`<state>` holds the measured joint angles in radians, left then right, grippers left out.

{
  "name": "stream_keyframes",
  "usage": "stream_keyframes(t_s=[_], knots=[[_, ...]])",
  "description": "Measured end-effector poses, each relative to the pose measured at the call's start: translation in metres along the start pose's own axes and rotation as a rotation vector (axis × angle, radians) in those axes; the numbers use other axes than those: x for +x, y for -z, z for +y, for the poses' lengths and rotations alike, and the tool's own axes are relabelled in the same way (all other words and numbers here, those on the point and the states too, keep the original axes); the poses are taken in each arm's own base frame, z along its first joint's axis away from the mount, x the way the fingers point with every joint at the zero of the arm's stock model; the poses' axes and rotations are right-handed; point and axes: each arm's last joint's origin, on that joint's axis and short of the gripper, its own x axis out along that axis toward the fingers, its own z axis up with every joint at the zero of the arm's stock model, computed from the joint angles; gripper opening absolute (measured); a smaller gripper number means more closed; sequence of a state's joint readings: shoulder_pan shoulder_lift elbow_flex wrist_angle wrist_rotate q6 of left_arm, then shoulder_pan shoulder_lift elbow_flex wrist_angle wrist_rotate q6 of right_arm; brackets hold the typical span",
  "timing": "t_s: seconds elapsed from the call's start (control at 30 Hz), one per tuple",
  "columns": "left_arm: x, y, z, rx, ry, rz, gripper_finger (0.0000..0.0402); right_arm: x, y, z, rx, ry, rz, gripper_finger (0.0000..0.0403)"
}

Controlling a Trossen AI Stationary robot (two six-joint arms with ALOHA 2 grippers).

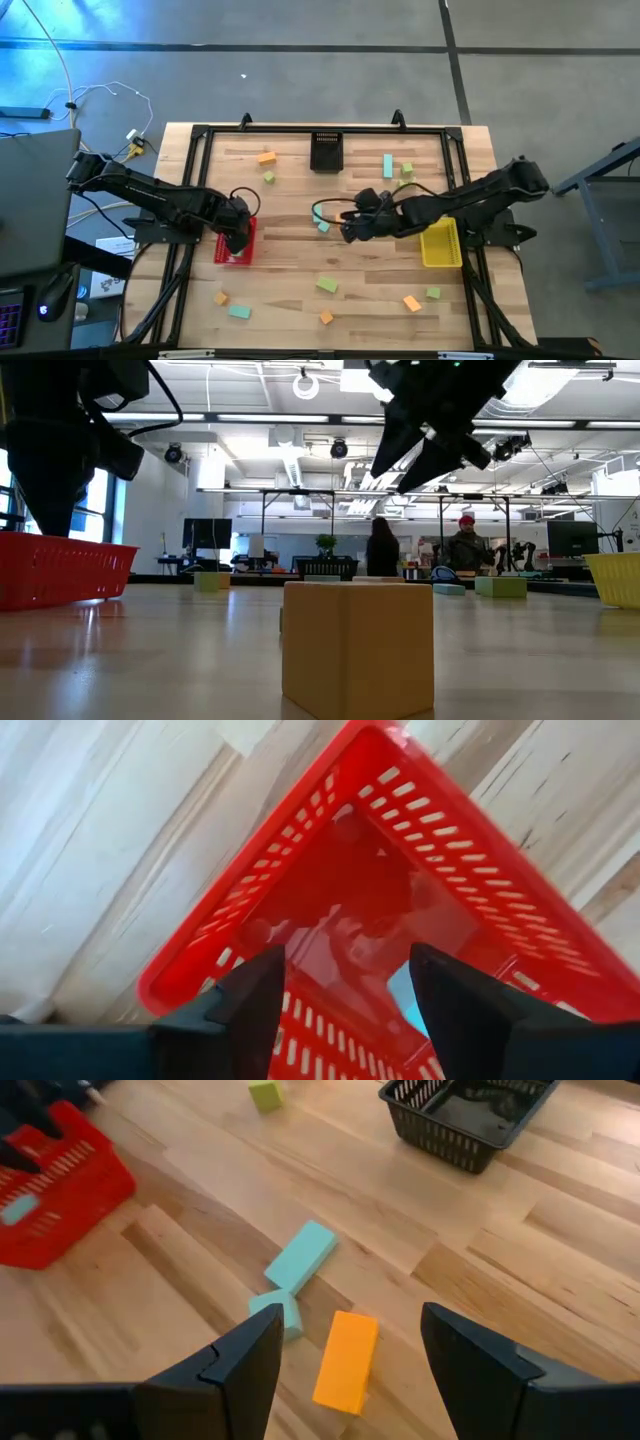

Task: Sort & place blocks by color
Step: Put the yellow block into the yellow bin

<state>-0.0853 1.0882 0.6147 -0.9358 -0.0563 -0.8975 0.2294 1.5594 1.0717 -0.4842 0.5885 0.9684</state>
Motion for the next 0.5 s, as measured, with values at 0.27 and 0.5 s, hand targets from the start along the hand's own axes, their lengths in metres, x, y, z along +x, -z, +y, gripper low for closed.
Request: stream_keyframes(t_s=[0.27, 0.5], knots=[[-0.007, -0.004, -0.006, 0.026, 0.072, -0.035, 0.0201, 0.025, 0.004, 0.000, 0.056, 0.029, 0.088, 0.0224], [-0.025, -0.014, -0.017, 0.094, 0.152, -0.111, 0.0200, 0.039, 0.011, 0.000, 0.097, 0.041, 0.142, 0.0224]])
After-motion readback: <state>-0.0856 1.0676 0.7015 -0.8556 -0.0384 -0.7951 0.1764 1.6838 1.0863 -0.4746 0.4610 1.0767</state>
